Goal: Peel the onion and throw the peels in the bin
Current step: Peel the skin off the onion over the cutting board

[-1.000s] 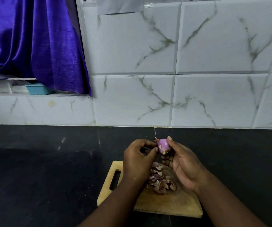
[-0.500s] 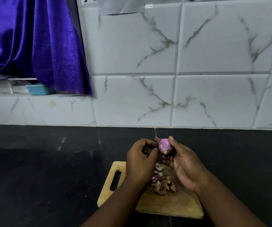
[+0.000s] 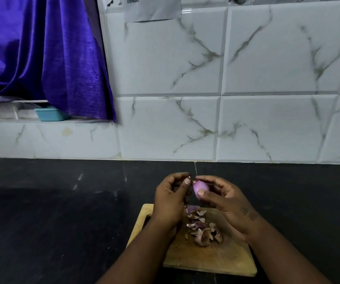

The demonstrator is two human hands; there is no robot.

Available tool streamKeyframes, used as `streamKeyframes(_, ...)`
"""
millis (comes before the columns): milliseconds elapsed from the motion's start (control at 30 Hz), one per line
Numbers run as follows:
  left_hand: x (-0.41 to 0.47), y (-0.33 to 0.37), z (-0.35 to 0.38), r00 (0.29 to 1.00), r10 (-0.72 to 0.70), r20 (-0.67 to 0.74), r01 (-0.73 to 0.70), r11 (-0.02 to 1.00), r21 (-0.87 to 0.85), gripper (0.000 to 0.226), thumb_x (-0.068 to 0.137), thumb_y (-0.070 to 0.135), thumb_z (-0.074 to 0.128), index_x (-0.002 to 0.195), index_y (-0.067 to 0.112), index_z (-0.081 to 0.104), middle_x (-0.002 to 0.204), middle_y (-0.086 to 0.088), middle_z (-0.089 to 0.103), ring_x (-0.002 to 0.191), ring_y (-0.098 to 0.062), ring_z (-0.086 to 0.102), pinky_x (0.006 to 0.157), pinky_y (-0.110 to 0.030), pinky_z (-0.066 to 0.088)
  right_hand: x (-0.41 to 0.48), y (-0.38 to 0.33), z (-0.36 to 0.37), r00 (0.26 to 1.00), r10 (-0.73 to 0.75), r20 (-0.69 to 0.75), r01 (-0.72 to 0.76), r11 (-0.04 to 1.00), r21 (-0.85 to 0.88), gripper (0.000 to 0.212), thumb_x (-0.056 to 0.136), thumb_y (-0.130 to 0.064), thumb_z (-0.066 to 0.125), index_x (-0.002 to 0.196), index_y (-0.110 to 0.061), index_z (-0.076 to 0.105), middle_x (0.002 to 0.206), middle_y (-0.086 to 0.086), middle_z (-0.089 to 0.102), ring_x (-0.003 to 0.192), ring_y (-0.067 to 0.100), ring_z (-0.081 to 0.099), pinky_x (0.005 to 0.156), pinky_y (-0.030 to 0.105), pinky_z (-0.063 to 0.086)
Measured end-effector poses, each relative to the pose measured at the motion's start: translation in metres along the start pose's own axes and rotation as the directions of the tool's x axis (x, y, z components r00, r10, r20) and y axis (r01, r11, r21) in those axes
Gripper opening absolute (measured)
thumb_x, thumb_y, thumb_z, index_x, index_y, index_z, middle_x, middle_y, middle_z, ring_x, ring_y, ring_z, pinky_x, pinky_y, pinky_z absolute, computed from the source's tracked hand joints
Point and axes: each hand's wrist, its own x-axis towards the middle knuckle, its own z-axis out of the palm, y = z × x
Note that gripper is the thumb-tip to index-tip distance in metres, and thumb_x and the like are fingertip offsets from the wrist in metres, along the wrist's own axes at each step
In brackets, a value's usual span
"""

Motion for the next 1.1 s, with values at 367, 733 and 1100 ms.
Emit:
streamKeyframes(367,0.000,0.002,-0.002,0.995,-0.044,0.090,0.046,0.999,-0.019,0.010,0.097,0.004,0.069,0.102,0.008,0.078,0.105,-0.016,0.079,0.100,-0.034,0.076,0.082,-0.041,0.064,0.000,0.002,-0.004,0.997,-0.074,-0.011,0.070,0.976,-0.206,0.045,0.079,-0.009,0.085,0.118,-0.029,0.073,0.116,-0.006,0.076,0.112,0.011,0.071,0.099,0.038,0.058)
streamKeyframes(733,-0.001,0.003,-0.003,0.999,-0.011,0.032,0.008,0.996,0.084,0.015,0.098,0.001,0.067,0.101,0.010,0.079,0.098,-0.009,0.081,0.096,-0.027,0.078,0.085,-0.040,0.066,0.006,0.009,-0.006,0.993,-0.114,-0.034,0.100,0.954,-0.282,0.048,0.074,-0.019,0.090,0.118,-0.023,0.072,0.110,-0.004,0.078,0.103,0.009,0.073,0.086,0.025,0.061)
streamKeyframes(1100,-0.003,-0.001,-0.002,0.996,0.086,-0.028,-0.081,0.987,0.136,0.018,0.098,-0.002,0.066,0.089,0.009,0.078,0.091,-0.011,0.080,0.094,-0.033,0.077,0.083,-0.043,0.066,0.002,0.010,0.000,0.982,-0.183,0.047,0.187,0.913,-0.364,0.037,0.083,-0.017,0.084,0.114,-0.033,0.071,0.110,-0.011,0.077,0.105,0.004,0.071,0.088,0.021,0.058)
